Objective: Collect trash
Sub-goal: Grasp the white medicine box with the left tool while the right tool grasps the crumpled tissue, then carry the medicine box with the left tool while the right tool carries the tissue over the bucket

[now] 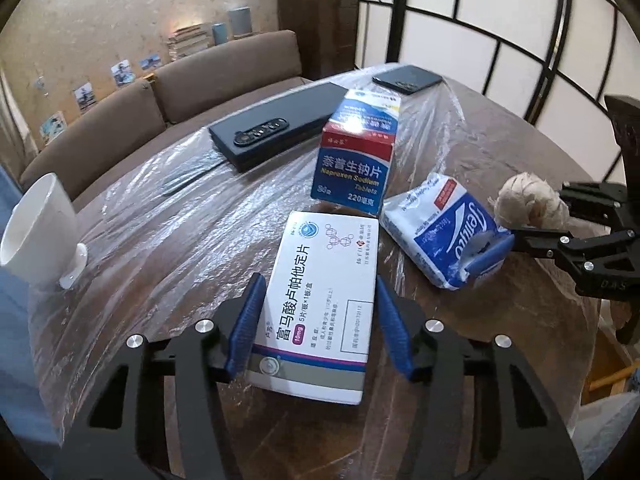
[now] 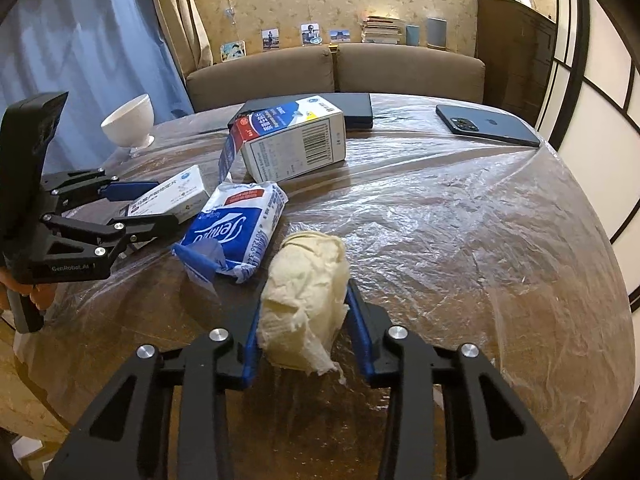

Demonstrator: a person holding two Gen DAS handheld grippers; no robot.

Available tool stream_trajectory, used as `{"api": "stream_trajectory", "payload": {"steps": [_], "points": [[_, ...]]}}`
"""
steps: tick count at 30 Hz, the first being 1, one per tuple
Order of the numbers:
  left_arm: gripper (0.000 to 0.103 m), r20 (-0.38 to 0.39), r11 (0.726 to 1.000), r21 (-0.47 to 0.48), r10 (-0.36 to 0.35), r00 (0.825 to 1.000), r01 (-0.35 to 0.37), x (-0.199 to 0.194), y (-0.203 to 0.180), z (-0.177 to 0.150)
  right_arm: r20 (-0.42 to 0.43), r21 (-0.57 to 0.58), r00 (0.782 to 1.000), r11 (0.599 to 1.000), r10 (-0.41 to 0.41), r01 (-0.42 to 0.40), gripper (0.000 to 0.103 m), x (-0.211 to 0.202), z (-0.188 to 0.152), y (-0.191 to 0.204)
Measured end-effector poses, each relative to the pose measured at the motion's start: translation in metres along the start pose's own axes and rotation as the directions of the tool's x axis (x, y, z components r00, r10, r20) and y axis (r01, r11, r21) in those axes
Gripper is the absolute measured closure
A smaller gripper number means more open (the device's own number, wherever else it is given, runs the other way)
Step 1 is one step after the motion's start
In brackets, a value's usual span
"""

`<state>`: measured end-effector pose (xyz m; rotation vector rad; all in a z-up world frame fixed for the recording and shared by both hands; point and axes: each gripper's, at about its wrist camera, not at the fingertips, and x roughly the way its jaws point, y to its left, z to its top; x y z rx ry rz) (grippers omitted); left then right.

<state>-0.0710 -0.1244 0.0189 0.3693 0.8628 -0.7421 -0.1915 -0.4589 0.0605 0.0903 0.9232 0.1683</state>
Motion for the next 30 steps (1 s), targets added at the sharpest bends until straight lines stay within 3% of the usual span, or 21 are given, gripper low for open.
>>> {"api": "stream_trajectory", "payload": {"steps": [4, 13, 15, 30], "points": [[0.047, 0.007, 0.997, -0.07, -0.016, 1.0, 0.016, -0.006, 0.0, -0.005, -0.014, 0.01, 1.0, 1.0, 0.014, -0.014, 0.07, 0.0, 0.0, -0.003], [0.047, 0.003, 0.991, -0.121, 0.055, 0.998, -0.054, -0.011, -0.01, -0.017, -0.012, -0.036, 0.999, 0.999, -0.036, 0.036, 0.069, 0.004, 0.0, 0.007], [0.047, 0.002, 0.988, -0.138, 0.066, 0.998, -0.065, -0.012, -0.01, -0.019, -0.009, -0.027, 1.0, 0.999, -0.02, 0.02, 0.08, 0.005, 0.0, 0.006], [0.047, 0.017, 0.956, -0.274, 0.119, 0.993, -0.109, -0.038, -0.022, -0.038, 0.032, -0.015, 0.998, 0.998, 0.062, -0.061, 0.082, -0.022, -0.006, 0.012]]}}
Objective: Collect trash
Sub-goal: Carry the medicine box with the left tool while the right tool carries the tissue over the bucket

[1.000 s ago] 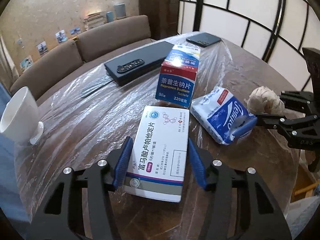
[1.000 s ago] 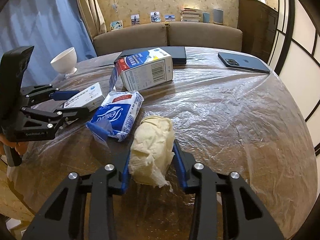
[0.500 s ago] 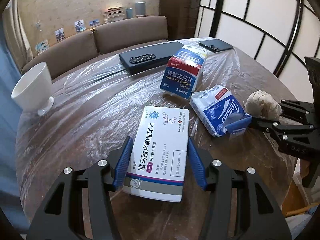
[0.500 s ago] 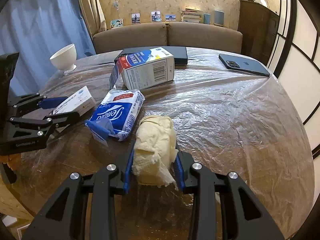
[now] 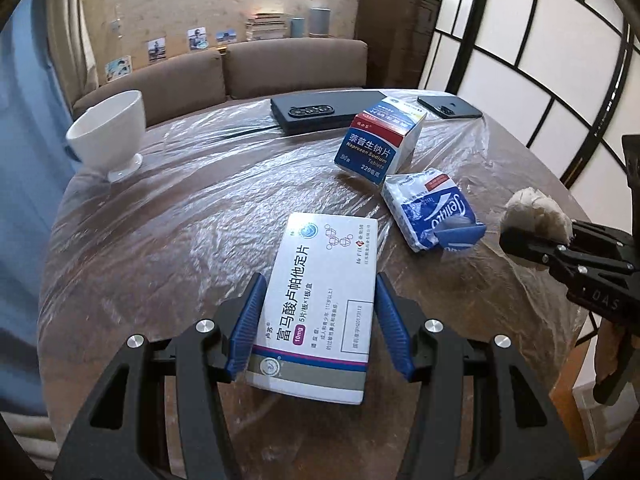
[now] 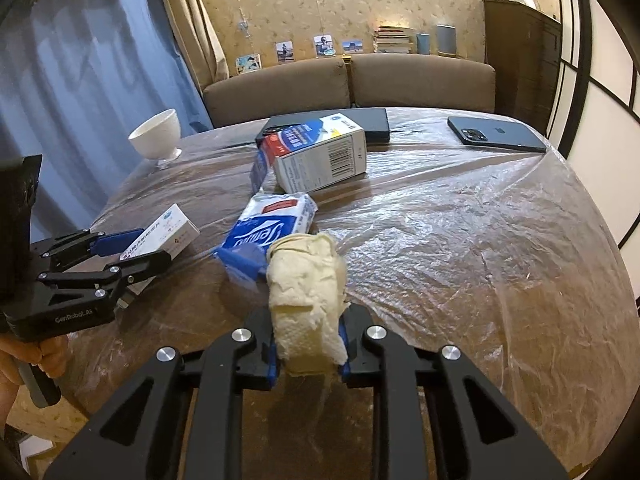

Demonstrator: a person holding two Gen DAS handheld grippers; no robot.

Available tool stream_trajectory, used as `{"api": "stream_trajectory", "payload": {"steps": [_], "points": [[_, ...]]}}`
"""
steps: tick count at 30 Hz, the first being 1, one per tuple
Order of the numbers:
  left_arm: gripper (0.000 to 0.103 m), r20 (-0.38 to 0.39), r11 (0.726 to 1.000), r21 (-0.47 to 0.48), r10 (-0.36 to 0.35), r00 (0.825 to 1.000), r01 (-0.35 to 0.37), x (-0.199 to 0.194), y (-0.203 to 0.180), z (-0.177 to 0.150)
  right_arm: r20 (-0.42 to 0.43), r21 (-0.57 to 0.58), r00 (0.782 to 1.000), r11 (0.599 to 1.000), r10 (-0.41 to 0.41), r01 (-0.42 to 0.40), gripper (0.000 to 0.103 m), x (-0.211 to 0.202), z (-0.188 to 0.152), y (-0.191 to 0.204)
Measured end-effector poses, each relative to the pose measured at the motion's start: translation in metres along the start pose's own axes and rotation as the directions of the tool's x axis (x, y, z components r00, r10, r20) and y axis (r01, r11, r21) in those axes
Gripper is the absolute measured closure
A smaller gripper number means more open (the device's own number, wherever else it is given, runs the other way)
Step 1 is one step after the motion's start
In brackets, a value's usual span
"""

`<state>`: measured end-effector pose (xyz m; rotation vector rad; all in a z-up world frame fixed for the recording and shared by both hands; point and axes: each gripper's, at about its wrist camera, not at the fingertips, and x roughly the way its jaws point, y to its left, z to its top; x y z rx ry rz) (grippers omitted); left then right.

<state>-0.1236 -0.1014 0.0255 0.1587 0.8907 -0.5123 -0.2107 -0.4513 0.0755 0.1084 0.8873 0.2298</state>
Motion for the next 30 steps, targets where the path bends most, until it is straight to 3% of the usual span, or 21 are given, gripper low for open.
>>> {"api": "stream_trajectory", "payload": {"steps": [16, 30], "points": [[0.047, 0.014, 0.989, -0.148, -0.012, 1.0, 0.014, -0.034, -0.009, -0.033, -0.024, -0.003, 0.999, 0.999, 0.049, -0.049, 0.082, -0.027, -0.032, 0.011], [0.047, 0.017, 0.985, -0.172, 0.002, 1.0, 0.001, -0.055, -0.024, -0.061, -0.031, -0.028, 0.996, 0.996, 0.089, -0.09, 0.082, -0.053, -0.054, 0.018]]}}
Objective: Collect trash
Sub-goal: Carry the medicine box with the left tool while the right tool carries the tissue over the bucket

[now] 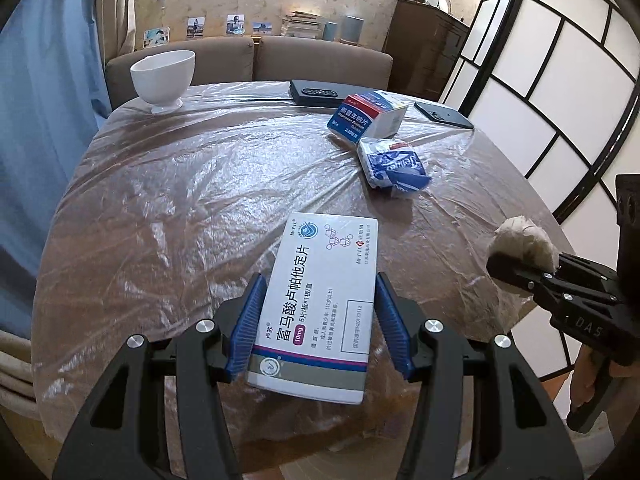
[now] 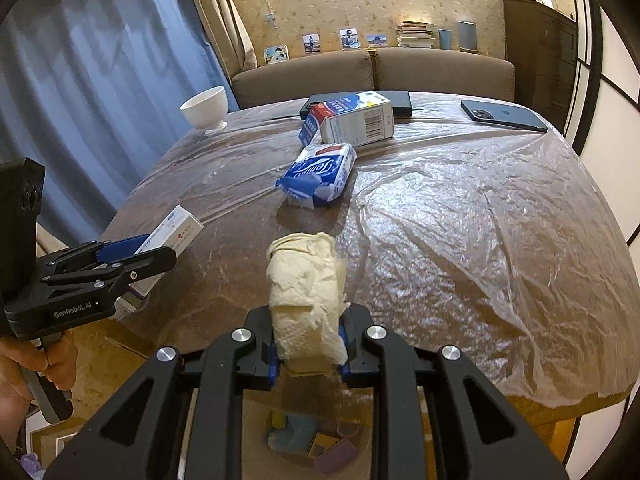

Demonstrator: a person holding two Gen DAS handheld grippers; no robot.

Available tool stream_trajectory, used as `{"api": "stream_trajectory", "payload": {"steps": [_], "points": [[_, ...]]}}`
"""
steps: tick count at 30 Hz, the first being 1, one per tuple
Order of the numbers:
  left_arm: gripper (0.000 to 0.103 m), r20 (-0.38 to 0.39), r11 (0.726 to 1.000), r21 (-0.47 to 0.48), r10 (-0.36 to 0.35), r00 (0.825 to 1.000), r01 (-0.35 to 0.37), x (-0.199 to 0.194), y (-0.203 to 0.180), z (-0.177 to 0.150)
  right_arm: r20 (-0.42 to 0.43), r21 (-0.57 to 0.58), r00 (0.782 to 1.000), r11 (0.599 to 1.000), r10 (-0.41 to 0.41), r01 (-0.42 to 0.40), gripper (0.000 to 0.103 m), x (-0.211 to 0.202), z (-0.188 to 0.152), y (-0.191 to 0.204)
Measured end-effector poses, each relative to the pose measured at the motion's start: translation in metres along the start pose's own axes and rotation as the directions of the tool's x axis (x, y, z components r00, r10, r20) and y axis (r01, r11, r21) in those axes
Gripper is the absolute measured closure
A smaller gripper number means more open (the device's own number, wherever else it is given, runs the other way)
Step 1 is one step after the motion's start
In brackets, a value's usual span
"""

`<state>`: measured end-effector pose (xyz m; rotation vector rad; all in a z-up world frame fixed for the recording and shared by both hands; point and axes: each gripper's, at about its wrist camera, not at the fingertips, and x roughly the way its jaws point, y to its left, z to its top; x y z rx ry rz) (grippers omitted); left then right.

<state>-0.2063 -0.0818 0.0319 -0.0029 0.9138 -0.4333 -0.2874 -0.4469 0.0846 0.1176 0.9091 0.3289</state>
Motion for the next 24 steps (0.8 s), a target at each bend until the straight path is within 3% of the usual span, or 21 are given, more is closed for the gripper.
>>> {"api": "stream_trajectory", "payload": {"steps": [24], "points": [[0.047, -0.04, 1.0, 0.012, 0.009, 0.999, -0.009, -0.03, -0.023, -0.049, -0.088, -0.044, 0.994, 0.996, 0.067, -0.071, 0.082, -0.021, -0.048, 0.016]]}}
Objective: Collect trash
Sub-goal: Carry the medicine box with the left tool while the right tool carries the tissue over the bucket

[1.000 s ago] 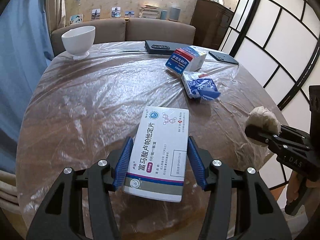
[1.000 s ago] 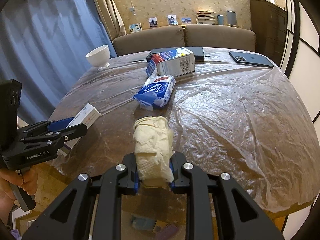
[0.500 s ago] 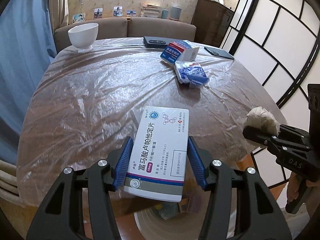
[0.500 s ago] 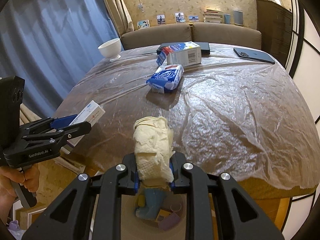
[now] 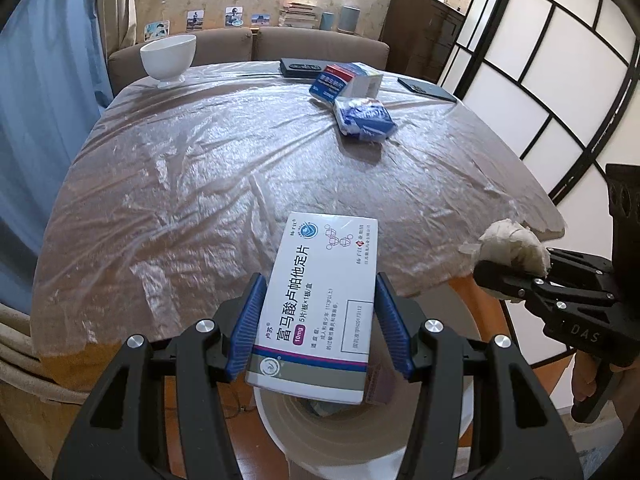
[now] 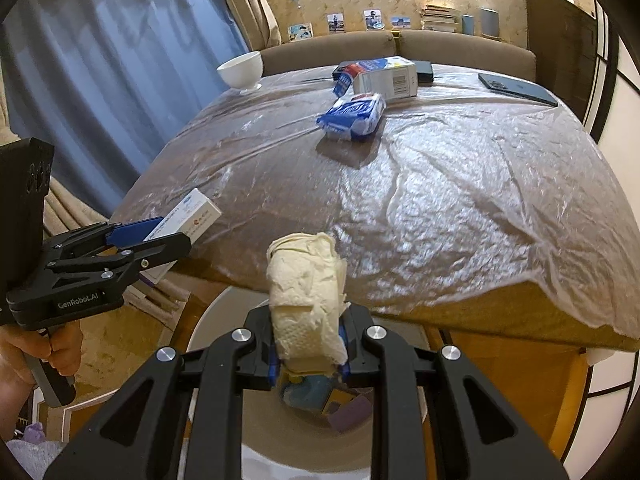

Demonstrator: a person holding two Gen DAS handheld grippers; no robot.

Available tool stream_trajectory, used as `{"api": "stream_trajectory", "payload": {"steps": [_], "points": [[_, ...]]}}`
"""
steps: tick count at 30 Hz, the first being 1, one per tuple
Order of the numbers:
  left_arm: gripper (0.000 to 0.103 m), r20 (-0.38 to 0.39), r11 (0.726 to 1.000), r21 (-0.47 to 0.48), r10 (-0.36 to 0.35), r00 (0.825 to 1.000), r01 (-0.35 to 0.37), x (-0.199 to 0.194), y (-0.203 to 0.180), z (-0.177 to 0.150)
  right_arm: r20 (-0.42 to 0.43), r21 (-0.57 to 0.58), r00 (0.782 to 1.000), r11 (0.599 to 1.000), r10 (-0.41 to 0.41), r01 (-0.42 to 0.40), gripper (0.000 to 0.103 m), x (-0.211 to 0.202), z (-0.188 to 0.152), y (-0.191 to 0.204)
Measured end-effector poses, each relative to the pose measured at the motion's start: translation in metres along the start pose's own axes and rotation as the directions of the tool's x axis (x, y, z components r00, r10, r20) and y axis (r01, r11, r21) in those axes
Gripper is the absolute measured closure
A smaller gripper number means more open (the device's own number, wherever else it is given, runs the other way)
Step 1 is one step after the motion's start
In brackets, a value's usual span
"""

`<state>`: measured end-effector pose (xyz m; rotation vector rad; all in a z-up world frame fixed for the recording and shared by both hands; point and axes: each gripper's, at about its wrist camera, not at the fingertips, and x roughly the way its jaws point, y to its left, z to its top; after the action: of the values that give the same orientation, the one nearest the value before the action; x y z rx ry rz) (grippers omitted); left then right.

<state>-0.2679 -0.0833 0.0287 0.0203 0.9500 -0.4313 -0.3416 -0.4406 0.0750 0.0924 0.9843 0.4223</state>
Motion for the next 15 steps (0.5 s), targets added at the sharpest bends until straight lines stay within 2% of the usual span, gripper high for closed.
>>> {"api": "stream_trajectory", "payload": {"steps": [8, 15], "points": [[0.047, -0.003, 1.0, 0.009, -0.009, 1.0, 0.009, -0.009, -0.01, -0.013, -0.037, -0.049, 0.999, 0.999, 0.008, -0.01, 0.082, -0.001, -0.018, 0.016], [0.047, -0.01, 0.999, 0.028, -0.015, 1.0, 0.016, -0.014, -0.017, -0.02, -0.062, -0.037, 0.998, 0.999, 0.022, -0.024, 0.082, 0.0, -0.027, 0.015]]}}
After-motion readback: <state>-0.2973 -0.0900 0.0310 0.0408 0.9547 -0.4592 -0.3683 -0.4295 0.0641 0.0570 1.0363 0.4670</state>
